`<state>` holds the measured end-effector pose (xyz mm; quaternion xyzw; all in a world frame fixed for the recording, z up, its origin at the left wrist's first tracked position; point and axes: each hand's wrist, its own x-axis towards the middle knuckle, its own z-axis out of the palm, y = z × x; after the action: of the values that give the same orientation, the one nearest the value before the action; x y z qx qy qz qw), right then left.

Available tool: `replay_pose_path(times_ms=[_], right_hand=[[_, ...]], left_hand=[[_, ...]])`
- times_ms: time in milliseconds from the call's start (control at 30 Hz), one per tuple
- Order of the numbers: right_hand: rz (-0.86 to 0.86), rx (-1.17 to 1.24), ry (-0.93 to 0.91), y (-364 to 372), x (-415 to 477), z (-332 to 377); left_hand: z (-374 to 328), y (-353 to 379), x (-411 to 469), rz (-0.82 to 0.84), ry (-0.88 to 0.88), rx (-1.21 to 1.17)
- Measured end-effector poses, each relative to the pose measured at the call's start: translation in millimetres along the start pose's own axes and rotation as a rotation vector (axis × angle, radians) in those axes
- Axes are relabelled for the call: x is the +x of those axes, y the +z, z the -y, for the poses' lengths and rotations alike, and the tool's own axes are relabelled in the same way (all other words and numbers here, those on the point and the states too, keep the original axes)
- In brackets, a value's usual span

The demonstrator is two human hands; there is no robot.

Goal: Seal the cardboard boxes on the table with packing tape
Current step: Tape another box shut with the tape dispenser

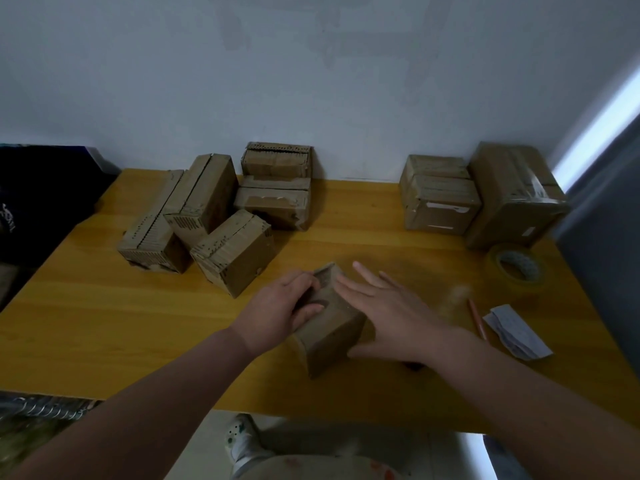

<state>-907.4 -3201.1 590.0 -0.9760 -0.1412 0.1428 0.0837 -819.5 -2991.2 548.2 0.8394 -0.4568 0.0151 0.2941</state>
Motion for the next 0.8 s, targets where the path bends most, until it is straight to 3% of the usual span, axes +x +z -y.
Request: replay_pose_path(times_ms=[500, 800], right_hand=[[0.005, -0.059, 0.050, 17.9, -8.1, -8.4], [-0.129, 0.024, 0.080, 18.4, -35.8, -7.6]], left_hand=[[-7.1, -2.3, 0.0, 0.031, -0.068, 0.023], [-14.1, -6.4, 2.4, 0.092, -0.067, 0.050]])
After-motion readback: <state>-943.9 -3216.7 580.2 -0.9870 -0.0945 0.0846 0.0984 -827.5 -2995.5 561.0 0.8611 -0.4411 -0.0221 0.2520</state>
